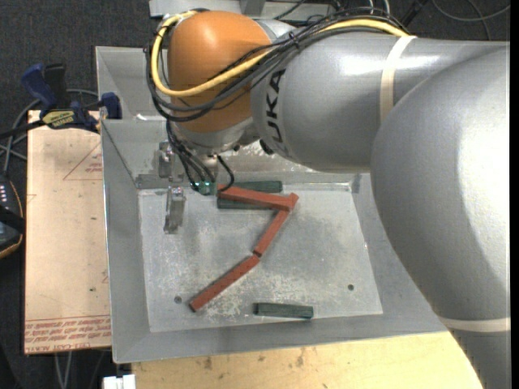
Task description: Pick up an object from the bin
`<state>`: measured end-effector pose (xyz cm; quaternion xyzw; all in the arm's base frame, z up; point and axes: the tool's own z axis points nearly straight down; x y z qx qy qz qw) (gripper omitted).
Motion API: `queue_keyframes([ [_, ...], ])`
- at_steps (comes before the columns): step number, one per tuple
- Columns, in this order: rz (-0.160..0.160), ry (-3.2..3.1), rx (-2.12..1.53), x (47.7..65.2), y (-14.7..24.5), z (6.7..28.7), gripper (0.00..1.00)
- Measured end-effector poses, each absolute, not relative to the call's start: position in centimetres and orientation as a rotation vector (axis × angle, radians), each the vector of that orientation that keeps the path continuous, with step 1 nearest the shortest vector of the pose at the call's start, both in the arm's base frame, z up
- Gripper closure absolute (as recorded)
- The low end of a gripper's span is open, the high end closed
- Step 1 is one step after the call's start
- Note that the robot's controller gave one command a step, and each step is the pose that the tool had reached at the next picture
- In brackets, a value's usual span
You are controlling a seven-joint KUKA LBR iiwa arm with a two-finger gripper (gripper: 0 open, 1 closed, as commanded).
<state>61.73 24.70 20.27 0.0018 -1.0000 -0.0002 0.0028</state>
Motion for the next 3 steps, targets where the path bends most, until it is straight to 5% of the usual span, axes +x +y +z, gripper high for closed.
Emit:
queue_keyframes([
  [1, 0.003, -3.134, -0.003, 50.8, 20.4, 17.0, 0.0],
  [2, 0.001, -3.116, 0.363, 52.2, 17.0, 6.7, 0.0],
  [3, -0.003, -3.12, 0.364, 52.4, 17.2, 7.0, 1.0],
])
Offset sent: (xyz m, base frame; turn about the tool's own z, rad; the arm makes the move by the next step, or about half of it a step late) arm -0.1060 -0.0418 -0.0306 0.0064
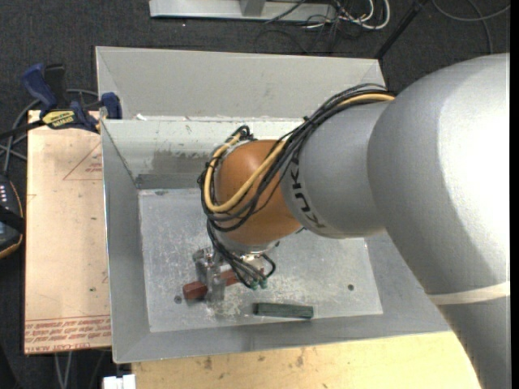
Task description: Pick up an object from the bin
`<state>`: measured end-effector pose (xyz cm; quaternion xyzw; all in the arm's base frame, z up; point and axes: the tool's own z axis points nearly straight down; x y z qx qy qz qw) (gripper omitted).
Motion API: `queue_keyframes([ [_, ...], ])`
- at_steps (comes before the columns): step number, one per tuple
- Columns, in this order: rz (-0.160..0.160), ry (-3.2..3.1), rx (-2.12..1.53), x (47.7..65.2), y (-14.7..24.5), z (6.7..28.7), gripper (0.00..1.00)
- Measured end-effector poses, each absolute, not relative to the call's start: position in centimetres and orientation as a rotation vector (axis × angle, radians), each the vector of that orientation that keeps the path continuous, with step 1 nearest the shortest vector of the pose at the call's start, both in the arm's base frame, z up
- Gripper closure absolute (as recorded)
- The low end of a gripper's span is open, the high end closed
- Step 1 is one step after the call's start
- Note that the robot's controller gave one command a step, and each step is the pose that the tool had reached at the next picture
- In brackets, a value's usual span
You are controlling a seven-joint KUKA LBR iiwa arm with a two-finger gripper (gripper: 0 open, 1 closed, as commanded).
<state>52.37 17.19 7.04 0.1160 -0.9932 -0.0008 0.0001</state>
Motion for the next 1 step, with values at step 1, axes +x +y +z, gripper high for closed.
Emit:
queue_keyframes([
  [1, -0.005, -3.144, 0.222, 52.13, 16.03, 25.52, 1.0],
])
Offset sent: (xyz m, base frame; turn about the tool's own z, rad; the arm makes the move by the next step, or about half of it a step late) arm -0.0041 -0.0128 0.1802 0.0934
